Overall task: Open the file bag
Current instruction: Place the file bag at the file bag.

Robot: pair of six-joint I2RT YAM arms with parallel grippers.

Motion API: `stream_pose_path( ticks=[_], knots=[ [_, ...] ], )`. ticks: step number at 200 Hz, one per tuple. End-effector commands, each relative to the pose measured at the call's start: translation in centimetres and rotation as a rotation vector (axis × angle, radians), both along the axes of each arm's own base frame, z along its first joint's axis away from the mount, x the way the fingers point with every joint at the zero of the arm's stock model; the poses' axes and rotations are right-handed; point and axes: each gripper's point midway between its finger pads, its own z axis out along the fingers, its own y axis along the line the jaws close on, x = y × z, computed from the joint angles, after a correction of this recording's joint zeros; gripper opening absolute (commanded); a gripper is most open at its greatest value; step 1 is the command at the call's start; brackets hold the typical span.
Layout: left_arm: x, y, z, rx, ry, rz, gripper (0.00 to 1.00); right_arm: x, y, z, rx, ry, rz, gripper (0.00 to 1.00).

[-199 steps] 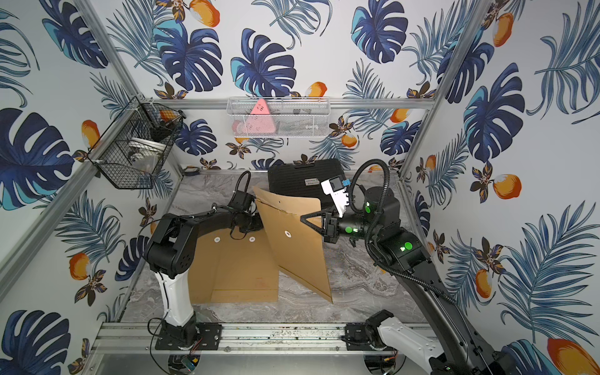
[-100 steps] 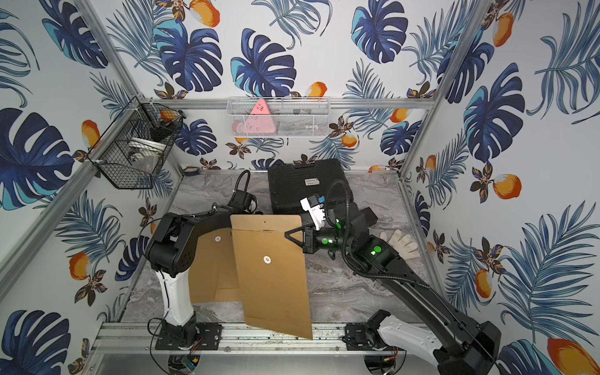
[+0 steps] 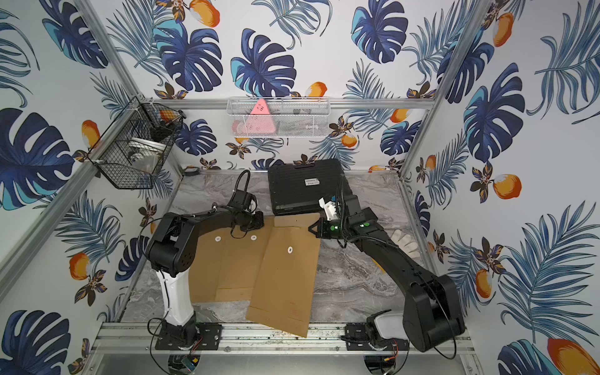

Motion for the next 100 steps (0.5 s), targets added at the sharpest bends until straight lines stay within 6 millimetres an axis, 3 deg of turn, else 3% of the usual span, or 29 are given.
stream_pose_path(
  ticks=[1,40,45,100],
  knots=[
    [-2.0,0.9,-1.9,0.05,0.096,0.0,0.07,1.1,0.3,-1.3,-0.073,-0.032,0.078,0.0],
    [-2.0,0.9,-1.6,0.051,0.092,-0.002,0.07,4.4,-0.2,-5.2,-0.191,-0.036,0.078,0.0],
    [-2.0,0.9,-1.7,0.053,0.093,-0.003,0.07,5.4,0.0,-4.5,-0.187,-0.06,0.078,0.0],
    [-2.1,1.0,-1.5,0.061,0.089,-0.004,0.07,8.9,0.8,-7.7,-0.24,-0.048,0.114,0.0]
  ],
)
